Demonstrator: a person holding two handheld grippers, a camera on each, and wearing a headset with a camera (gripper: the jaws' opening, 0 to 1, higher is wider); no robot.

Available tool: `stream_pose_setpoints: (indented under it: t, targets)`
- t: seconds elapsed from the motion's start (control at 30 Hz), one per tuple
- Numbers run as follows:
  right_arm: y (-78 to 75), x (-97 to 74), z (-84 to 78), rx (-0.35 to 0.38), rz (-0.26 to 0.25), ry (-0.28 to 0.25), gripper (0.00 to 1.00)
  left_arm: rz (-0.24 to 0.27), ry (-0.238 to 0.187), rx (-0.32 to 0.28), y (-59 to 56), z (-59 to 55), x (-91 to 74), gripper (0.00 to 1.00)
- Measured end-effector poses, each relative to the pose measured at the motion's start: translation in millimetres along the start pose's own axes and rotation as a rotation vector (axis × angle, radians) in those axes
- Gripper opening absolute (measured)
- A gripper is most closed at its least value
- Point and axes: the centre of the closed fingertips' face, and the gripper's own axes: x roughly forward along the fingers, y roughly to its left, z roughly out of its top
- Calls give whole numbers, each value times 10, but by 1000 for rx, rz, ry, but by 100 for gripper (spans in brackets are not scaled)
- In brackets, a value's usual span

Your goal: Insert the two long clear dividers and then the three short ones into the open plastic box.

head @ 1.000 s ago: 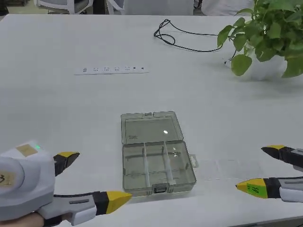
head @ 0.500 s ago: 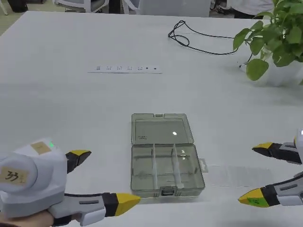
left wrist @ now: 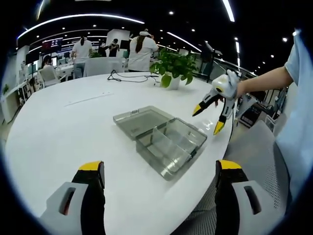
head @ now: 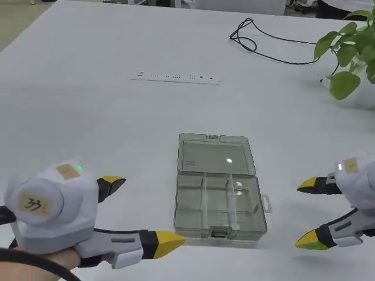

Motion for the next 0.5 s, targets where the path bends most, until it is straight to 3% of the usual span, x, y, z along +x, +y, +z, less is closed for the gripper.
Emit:
stream_pose_setpoints:
  t: [0.27, 0.5]
  targets:
    - [-1, 128, -51, -72, 52, 76, 51, 3, -2, -15, -11, -46, -2, 95]
    - [-4, 178, -93, -130, 73, 130, 44, 4, -11, -28, -5, -51, 3, 95]
